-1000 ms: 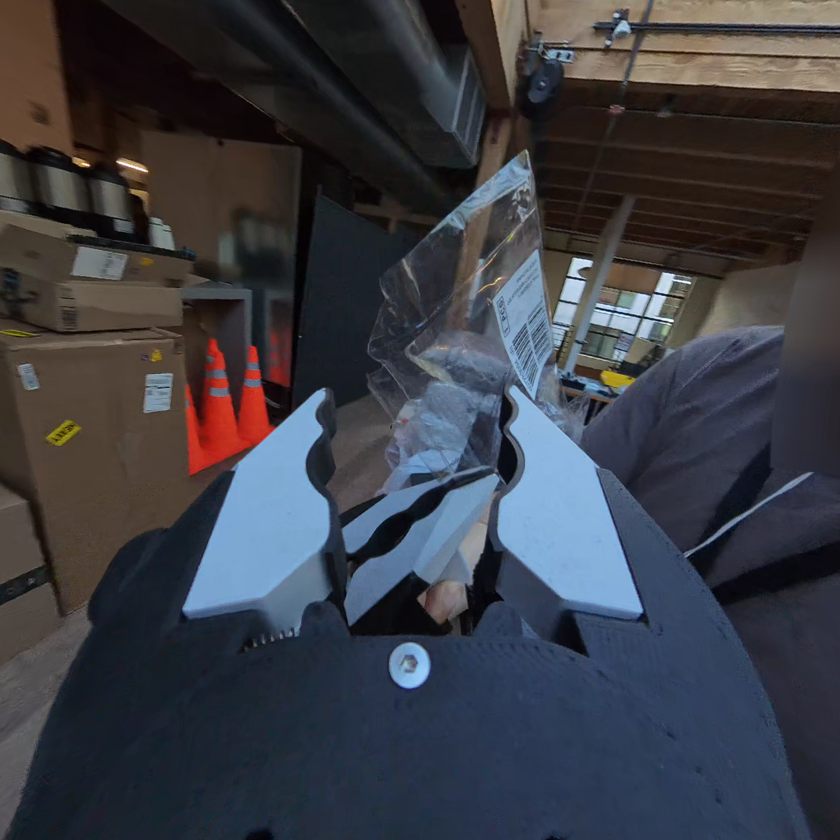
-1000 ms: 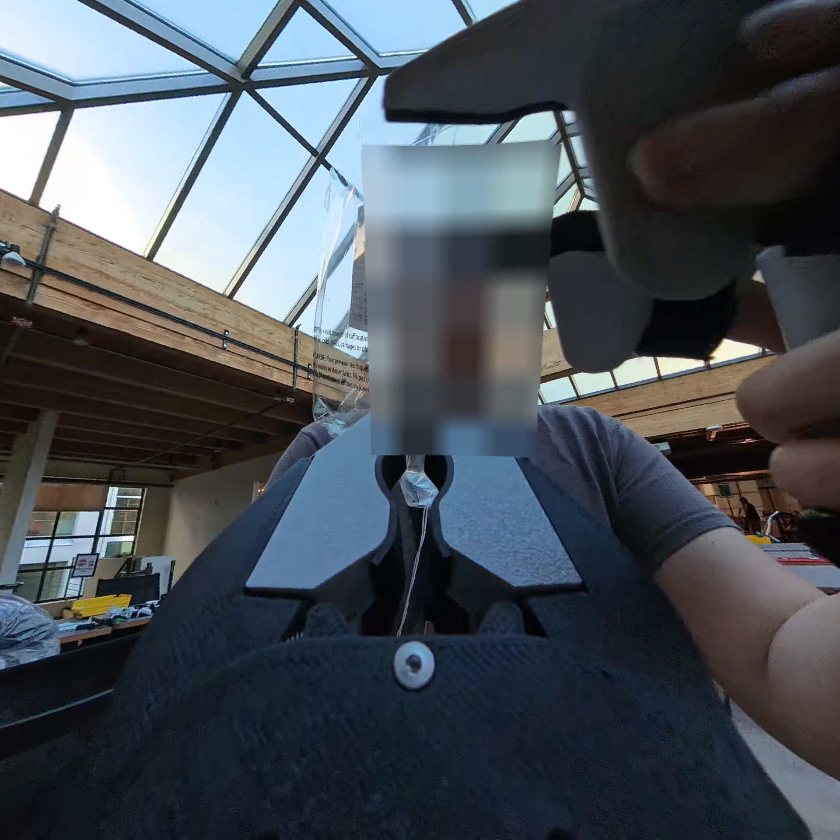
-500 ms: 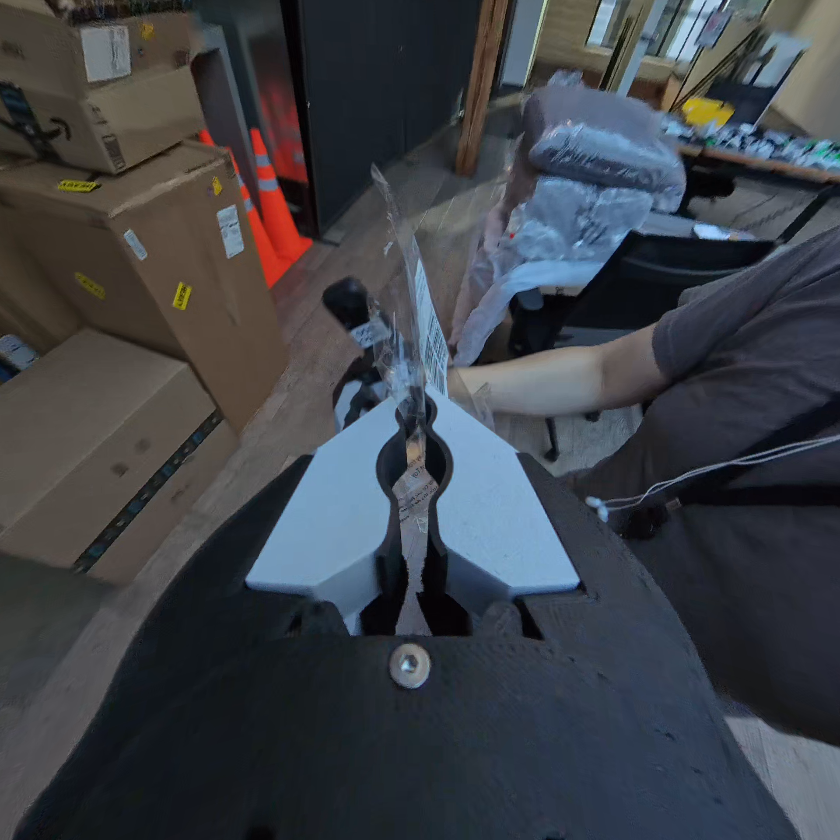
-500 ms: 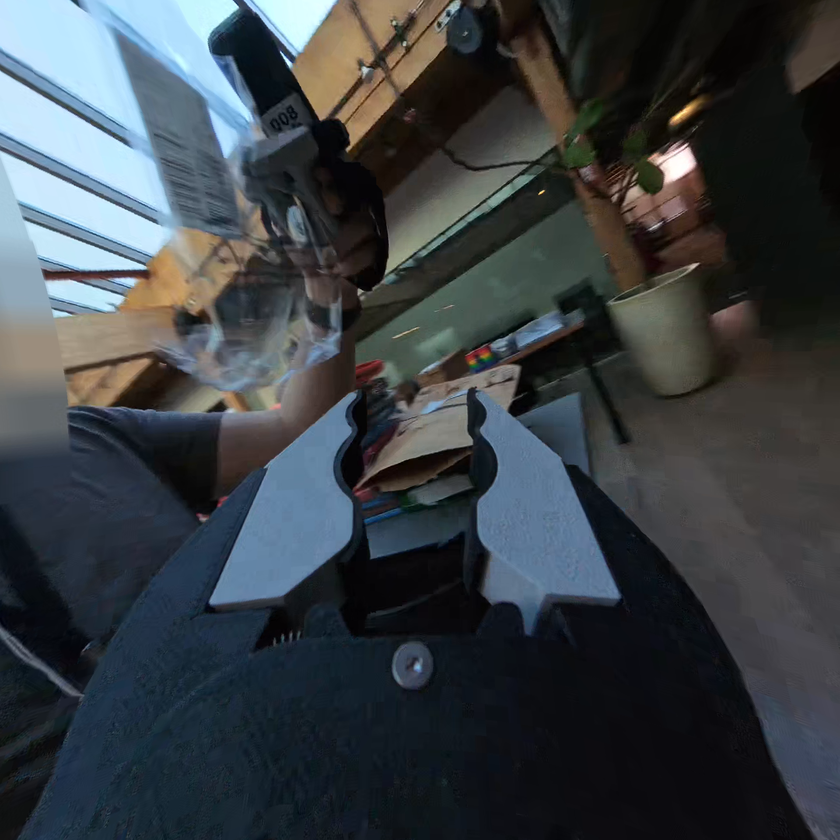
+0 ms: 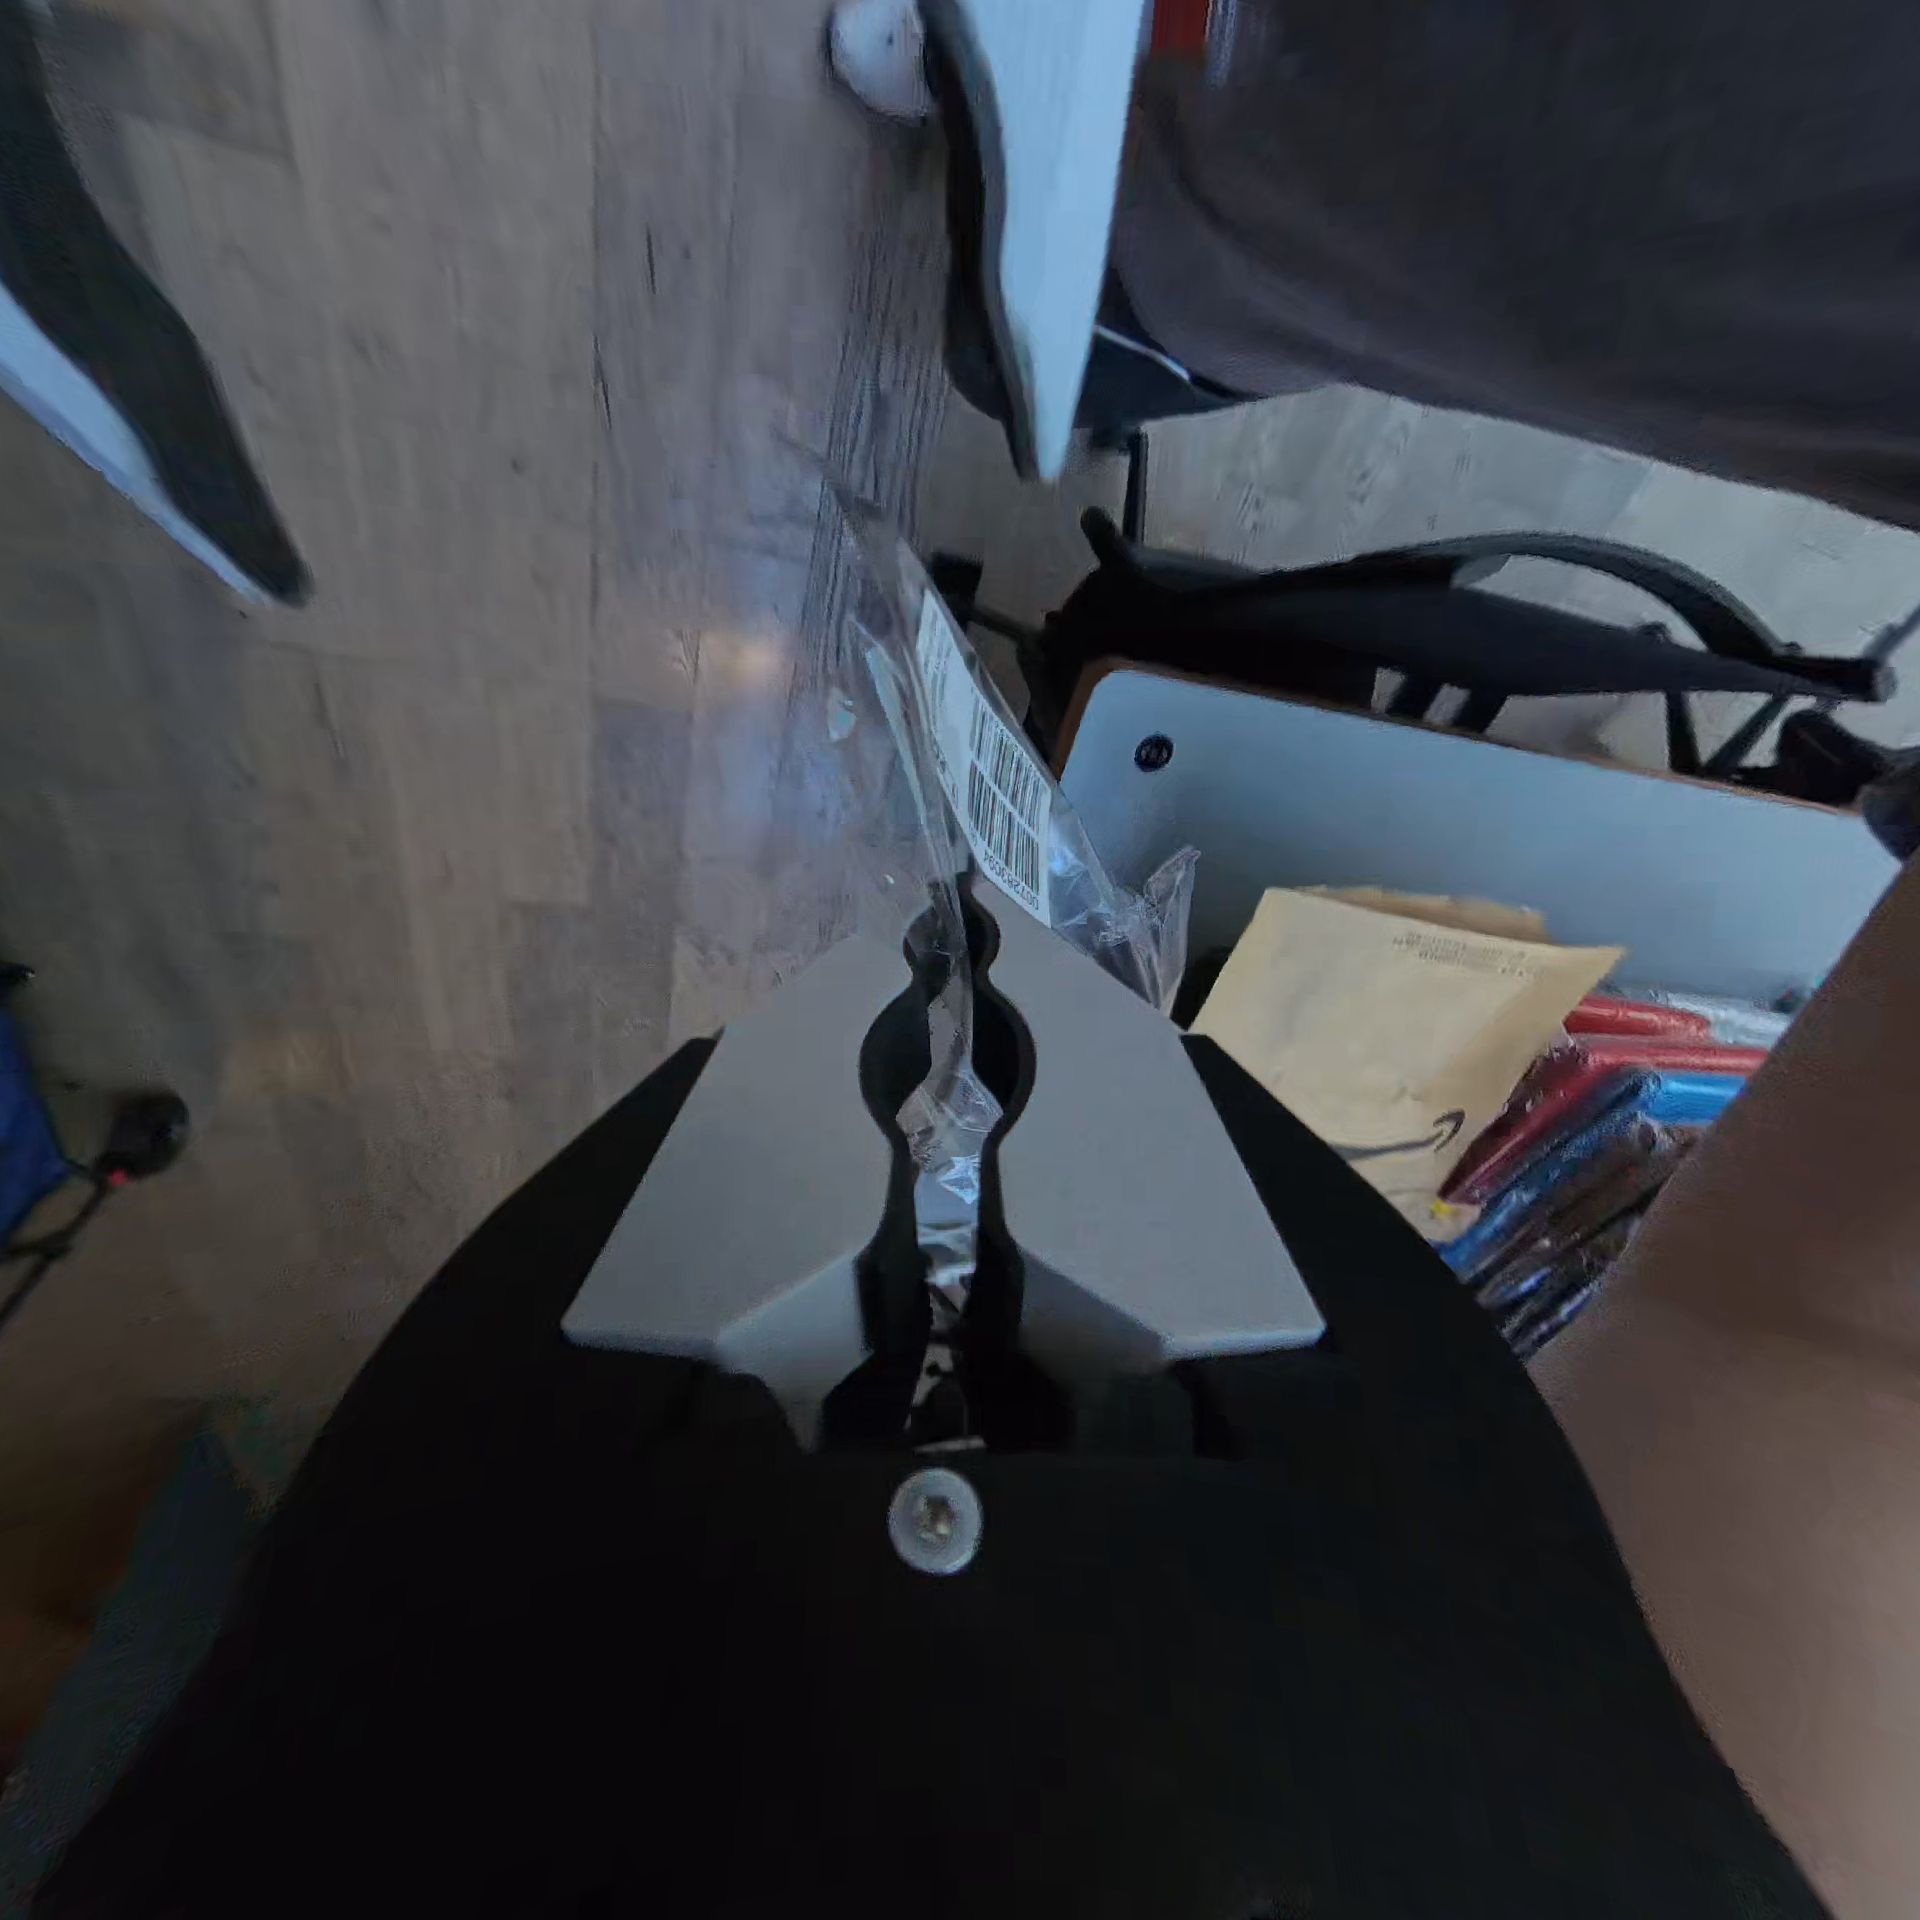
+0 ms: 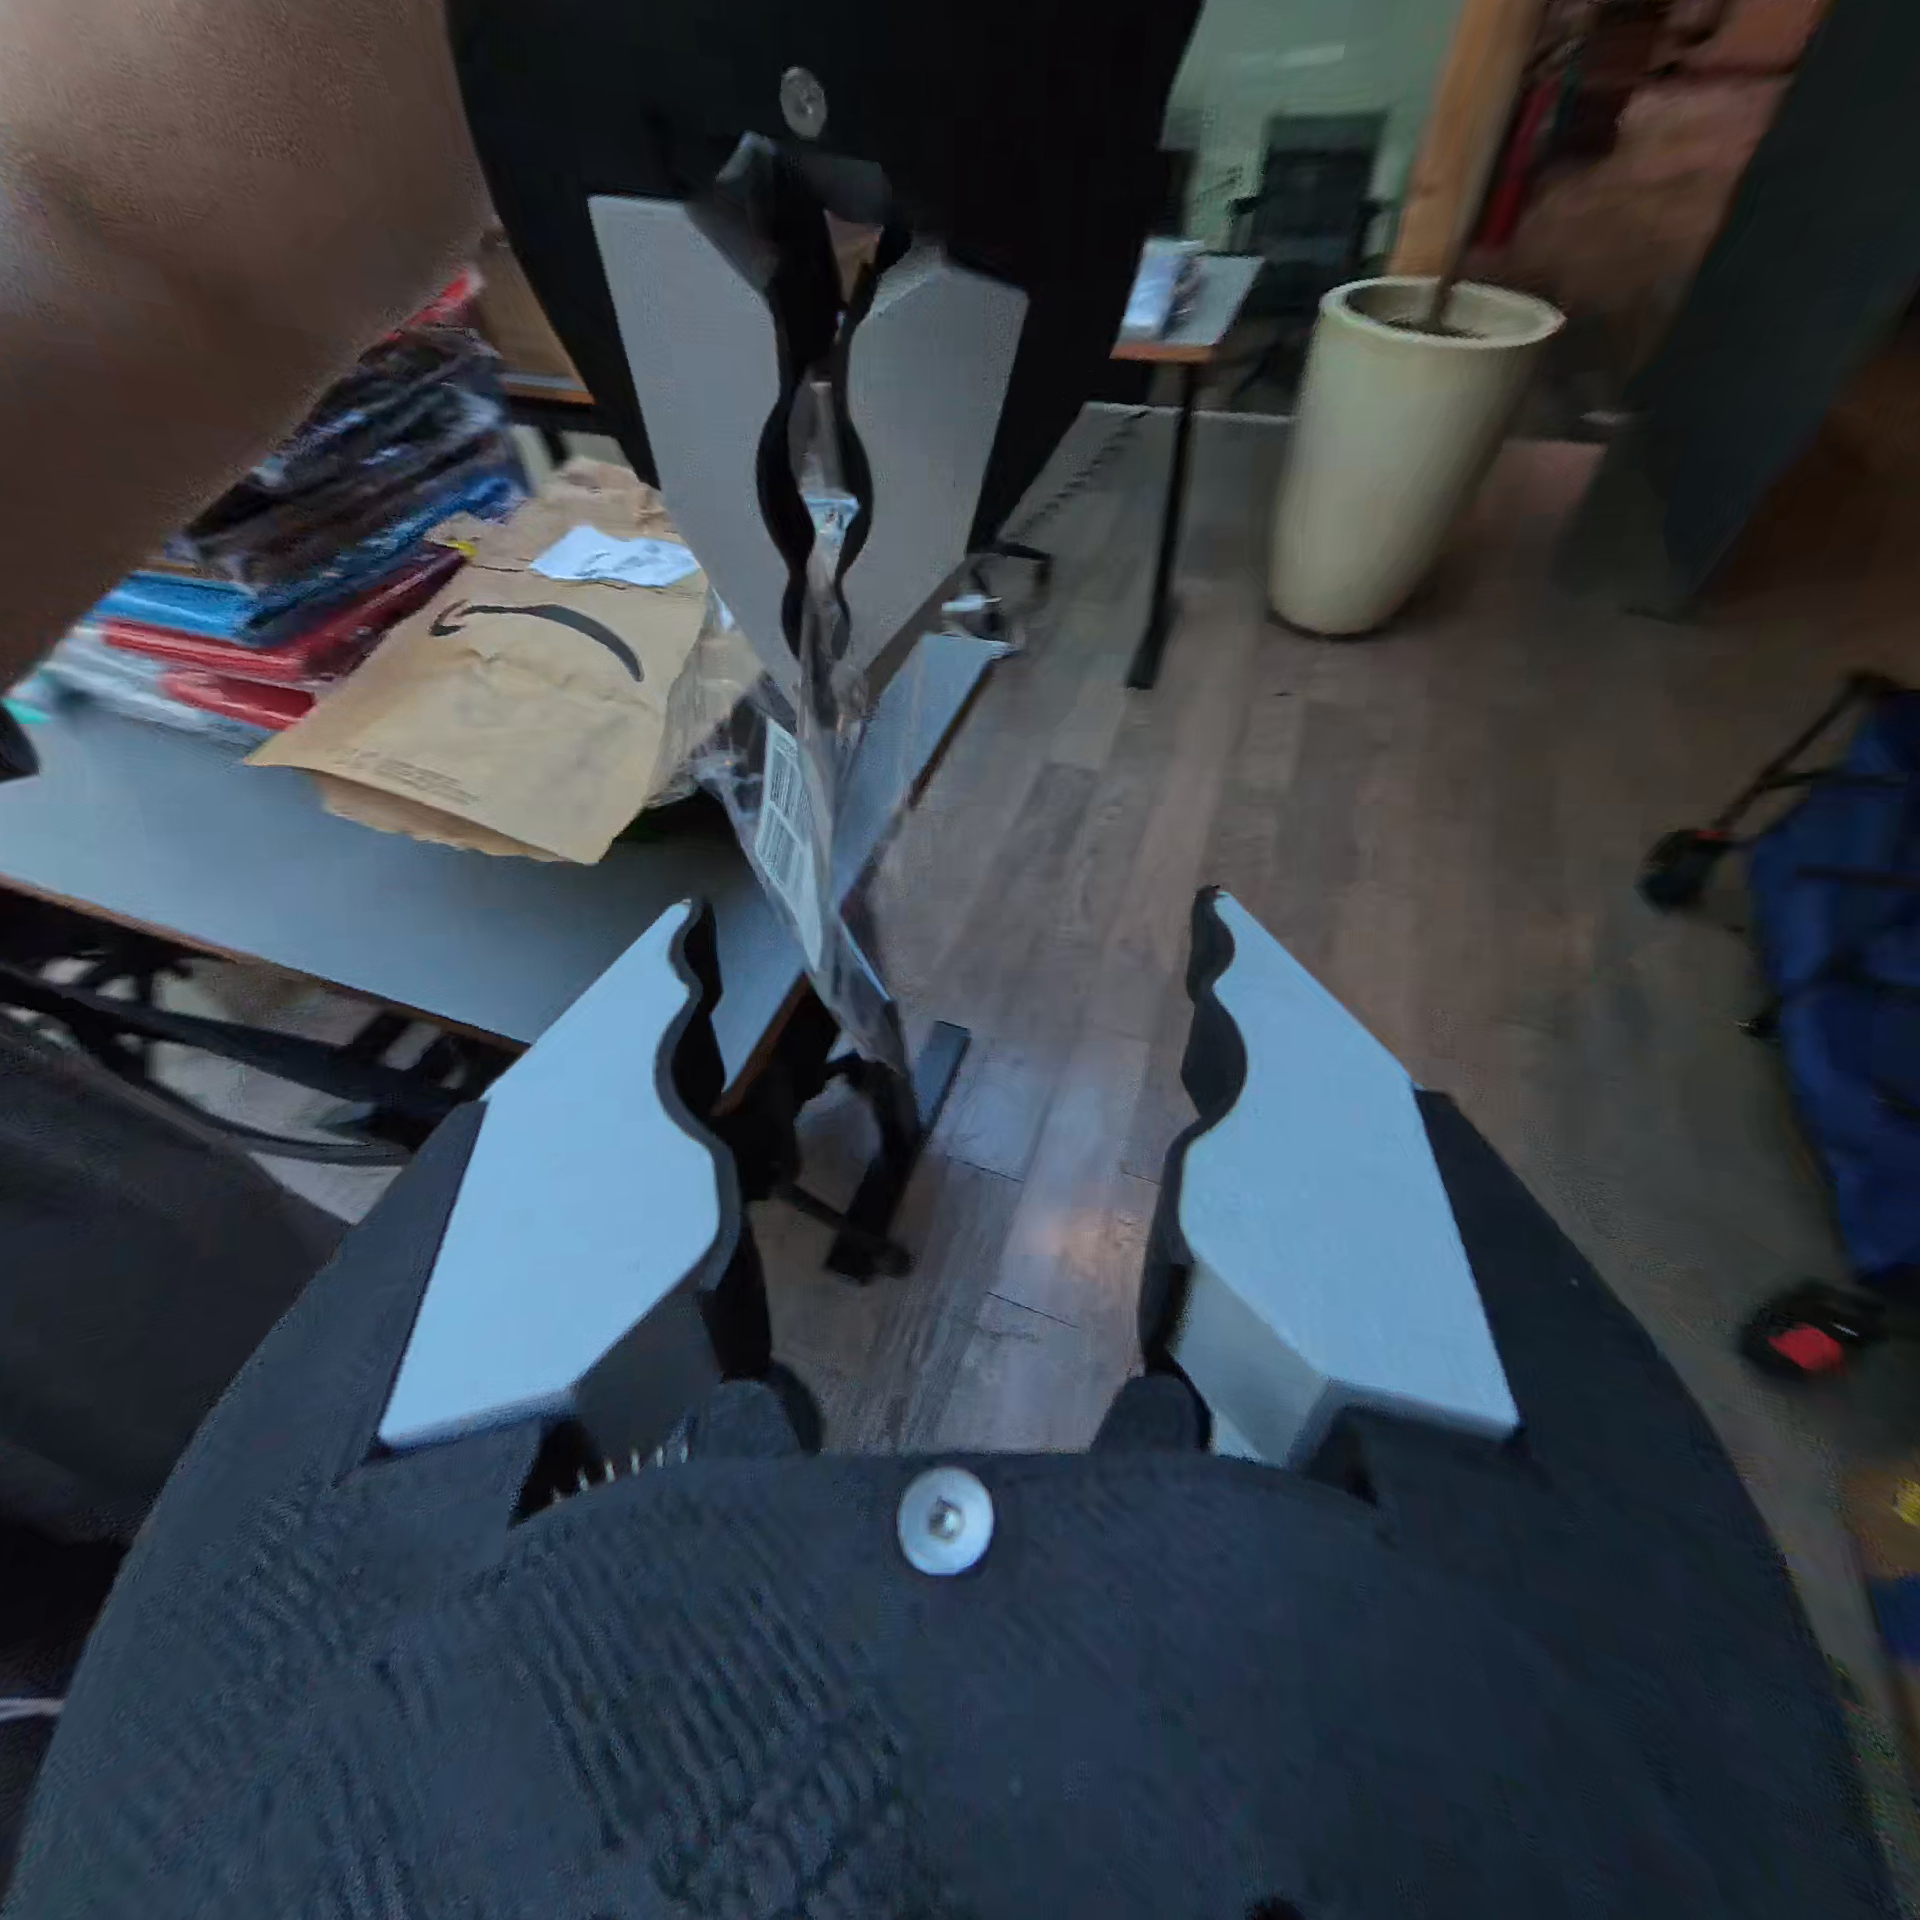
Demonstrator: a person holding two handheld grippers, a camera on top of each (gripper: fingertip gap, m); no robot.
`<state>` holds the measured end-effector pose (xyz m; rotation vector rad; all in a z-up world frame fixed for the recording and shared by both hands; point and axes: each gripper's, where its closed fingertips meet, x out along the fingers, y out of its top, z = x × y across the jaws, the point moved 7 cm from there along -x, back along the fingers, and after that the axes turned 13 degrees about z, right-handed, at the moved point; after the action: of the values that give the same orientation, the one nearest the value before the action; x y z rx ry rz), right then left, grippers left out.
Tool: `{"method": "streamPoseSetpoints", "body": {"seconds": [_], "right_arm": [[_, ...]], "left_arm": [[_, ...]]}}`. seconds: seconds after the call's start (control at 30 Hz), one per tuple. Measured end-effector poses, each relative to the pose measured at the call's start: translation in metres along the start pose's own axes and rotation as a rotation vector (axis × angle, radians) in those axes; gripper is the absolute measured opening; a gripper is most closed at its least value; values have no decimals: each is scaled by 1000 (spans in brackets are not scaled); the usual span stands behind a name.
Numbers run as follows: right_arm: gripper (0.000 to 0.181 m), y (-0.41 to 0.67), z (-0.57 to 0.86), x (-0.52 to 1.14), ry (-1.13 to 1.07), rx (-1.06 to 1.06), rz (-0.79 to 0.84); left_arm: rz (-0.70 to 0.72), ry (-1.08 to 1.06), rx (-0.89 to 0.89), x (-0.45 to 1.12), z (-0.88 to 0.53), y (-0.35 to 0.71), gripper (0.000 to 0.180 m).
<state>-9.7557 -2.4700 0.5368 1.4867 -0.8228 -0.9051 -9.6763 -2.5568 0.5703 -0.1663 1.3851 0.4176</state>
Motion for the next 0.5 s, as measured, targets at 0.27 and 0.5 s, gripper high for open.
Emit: {"method": "streamPoseSetpoints", "body": {"seconds": [0.27, 0.5], "right_arm": [[0, -49, 154, 147, 404, 259, 249], [0, -35, 320, 236, 186, 472, 749]], "left_arm": [[-40, -104, -162, -19, -152, -105, 0], [366, 268, -254, -140, -318, -219, 52]]}}
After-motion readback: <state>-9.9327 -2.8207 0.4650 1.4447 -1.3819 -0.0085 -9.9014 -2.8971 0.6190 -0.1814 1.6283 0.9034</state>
